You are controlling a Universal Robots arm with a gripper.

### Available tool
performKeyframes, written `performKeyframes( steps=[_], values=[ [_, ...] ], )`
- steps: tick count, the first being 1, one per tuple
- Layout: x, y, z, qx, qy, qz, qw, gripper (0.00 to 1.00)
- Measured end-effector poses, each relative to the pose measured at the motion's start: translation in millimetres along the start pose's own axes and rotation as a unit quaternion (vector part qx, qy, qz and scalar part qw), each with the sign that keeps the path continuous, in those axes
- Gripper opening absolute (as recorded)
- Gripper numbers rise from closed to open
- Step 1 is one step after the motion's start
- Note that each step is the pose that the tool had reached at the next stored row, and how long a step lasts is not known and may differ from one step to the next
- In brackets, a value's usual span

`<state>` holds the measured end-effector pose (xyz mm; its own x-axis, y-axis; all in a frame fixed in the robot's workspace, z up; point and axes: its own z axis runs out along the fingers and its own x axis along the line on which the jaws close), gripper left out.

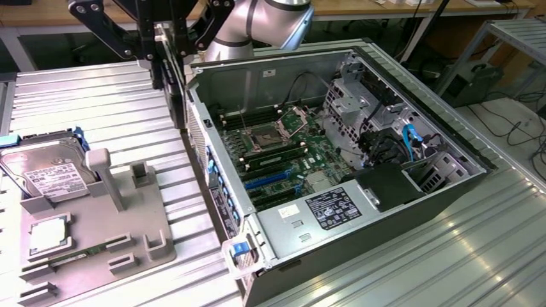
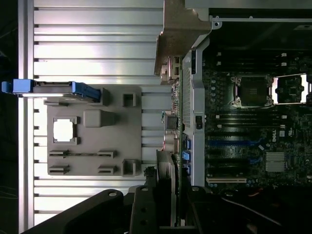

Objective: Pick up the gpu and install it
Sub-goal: 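Pick up the gpu and move the gpu toward the slot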

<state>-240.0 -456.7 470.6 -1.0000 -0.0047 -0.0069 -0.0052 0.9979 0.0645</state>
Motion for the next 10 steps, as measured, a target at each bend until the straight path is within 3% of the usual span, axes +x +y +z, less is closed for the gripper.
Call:
performKeyframes(
  steps=[10],
  values=[
    [-9.1,-0.1,0.8,0.0000,0.0000,0.000,1.0000,0.27]
  ],
)
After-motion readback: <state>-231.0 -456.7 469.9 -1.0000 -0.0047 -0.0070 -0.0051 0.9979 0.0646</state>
